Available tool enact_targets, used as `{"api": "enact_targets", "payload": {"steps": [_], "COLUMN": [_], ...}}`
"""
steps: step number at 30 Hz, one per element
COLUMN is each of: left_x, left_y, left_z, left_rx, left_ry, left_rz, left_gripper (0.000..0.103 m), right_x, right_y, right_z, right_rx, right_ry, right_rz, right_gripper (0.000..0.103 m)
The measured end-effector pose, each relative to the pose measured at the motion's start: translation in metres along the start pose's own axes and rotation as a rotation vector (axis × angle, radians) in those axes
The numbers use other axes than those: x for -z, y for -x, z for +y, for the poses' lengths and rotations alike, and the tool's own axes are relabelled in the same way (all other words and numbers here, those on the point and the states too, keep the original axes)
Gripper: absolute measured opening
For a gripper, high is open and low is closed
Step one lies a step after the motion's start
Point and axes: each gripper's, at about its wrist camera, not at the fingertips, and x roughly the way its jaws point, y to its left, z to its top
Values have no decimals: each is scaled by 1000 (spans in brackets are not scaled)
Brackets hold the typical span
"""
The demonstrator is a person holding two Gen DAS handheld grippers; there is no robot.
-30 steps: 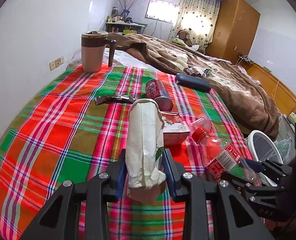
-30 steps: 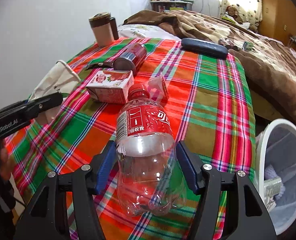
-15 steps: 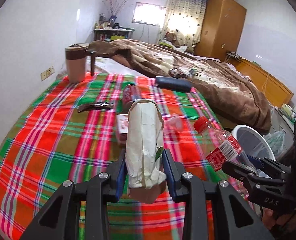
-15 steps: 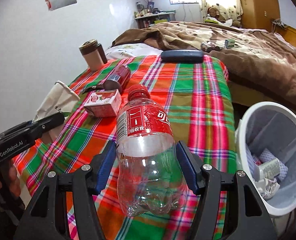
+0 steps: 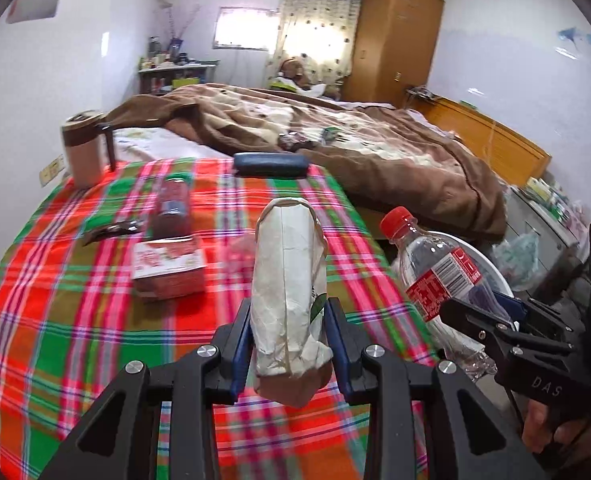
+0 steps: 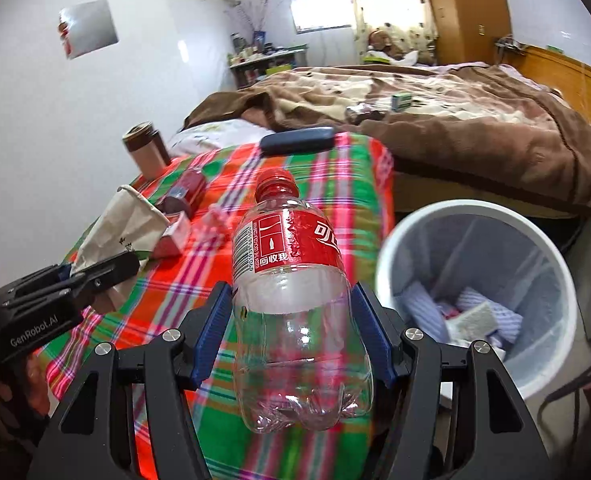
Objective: Collect trash
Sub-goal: 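Carry paper bag and water bottle to the wastebasket while opening both grippers over it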
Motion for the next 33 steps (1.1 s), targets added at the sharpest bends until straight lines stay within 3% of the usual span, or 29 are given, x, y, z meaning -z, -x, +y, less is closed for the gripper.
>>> {"api": "enact_targets", "payload": {"steps": [20,33], "left_x": [-18,-15], "left_y": [-40,-84], "left_z": [-120,-171], "left_rx": [128,178], "left_ry": [-191,-233], "left_rz": [31,117], "left_gripper": [36,37], "right_x": [3,11], "right_y": [24,10], "right_z": [-76,-118], "right_rx": [222,294], "right_ry": [-126,-190], "right_rz": [-59,18], "right_gripper": [63,63]}}
